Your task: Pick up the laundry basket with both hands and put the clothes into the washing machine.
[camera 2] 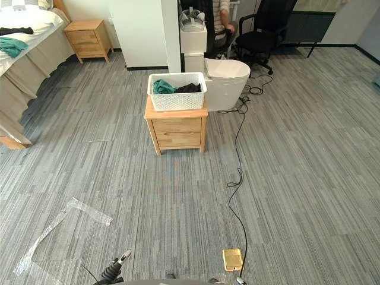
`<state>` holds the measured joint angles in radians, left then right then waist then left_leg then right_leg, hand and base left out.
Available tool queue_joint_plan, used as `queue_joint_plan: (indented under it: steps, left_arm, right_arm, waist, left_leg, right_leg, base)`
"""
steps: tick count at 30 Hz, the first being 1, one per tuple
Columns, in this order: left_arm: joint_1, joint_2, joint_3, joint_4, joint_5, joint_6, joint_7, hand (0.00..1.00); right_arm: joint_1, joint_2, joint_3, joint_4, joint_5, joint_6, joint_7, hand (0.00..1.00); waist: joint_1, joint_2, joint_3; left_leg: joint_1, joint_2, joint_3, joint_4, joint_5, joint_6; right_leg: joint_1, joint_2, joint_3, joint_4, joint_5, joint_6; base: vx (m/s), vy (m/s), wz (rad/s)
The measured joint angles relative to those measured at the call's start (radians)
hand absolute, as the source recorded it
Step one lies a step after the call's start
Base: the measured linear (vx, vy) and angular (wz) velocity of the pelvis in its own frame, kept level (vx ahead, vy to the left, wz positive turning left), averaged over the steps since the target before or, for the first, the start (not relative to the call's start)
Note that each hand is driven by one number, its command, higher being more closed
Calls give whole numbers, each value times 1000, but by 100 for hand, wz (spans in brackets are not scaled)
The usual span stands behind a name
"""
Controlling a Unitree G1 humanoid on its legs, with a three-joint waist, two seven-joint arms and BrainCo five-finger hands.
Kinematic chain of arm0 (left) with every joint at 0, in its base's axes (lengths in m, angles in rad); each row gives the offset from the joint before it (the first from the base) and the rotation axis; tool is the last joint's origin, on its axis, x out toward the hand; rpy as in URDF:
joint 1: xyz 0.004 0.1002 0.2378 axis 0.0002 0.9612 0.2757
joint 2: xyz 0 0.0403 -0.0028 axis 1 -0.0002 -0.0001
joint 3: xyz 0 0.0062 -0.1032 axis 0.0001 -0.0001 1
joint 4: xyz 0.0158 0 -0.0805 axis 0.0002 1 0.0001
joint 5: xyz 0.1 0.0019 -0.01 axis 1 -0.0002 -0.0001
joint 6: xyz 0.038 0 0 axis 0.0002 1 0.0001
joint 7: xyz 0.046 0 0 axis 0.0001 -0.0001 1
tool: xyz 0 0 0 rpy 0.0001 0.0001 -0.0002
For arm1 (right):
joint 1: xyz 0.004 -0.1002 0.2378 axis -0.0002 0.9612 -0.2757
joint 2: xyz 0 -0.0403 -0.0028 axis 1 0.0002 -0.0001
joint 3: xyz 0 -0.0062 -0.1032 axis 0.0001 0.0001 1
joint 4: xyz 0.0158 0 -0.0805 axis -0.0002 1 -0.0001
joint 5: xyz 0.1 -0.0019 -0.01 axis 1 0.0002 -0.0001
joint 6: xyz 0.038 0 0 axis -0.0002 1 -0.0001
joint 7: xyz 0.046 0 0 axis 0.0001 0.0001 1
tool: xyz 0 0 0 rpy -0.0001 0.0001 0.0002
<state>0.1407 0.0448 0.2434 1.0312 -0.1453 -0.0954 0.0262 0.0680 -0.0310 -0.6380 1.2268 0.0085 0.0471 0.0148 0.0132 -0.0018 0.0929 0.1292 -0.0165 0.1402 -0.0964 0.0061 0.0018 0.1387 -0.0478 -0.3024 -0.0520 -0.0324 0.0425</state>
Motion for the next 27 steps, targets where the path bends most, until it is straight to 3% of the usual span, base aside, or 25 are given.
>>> queue_joint_plan:
  steps: [27]
  left_arm:
    - [-4,-2,-18,0,-1,-1,0,0]
  right_arm:
    - [0,-16,80,-6,0,0,-20,0]
  waist:
    - [0,-3,0]
  left_leg:
    - [4,0,-1,-5,0,0]
  right_leg:
    - [1,1,-1,-6,3,-4]
  base:
    - [-15,-1,0]
